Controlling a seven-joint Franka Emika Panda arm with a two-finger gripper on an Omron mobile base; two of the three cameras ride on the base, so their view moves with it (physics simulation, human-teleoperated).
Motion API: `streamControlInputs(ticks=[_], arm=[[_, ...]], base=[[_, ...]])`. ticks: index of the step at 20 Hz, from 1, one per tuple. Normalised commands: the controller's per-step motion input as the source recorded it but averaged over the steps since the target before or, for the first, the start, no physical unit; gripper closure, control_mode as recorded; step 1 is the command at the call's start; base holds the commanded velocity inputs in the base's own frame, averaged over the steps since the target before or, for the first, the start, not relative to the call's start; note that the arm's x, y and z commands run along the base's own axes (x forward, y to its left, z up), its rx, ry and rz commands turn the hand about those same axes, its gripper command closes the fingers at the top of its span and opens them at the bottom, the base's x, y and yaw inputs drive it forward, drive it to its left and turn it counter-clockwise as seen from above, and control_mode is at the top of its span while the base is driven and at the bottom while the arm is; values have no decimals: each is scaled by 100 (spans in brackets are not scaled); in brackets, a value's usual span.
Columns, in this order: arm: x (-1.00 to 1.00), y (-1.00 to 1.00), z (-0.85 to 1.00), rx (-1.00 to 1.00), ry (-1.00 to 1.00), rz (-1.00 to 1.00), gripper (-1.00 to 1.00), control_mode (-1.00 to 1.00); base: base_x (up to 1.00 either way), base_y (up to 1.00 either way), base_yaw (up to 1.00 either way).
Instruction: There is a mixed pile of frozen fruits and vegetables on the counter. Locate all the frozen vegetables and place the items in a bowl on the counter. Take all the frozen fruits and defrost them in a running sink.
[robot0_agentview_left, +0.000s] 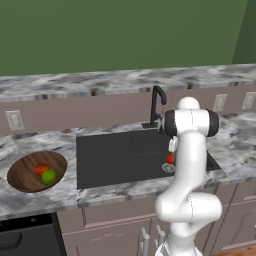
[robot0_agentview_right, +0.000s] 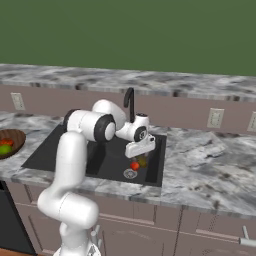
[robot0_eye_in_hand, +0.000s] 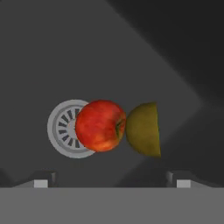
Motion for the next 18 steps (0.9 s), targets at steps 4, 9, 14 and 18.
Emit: streamControlInputs(ticks=[4, 9, 14, 18], arm=[[-25, 5, 75, -4, -2, -4, -100, -100], [-41, 0, 59, 0, -5, -7, -100, -100], [-50, 0, 52, 0, -4, -11, -100, -100], [-22, 24, 59, -1, 3, -10, -100, -100]], base=[[0, 0, 0], [0, 0, 0], [0, 0, 0], [0, 0, 0]])
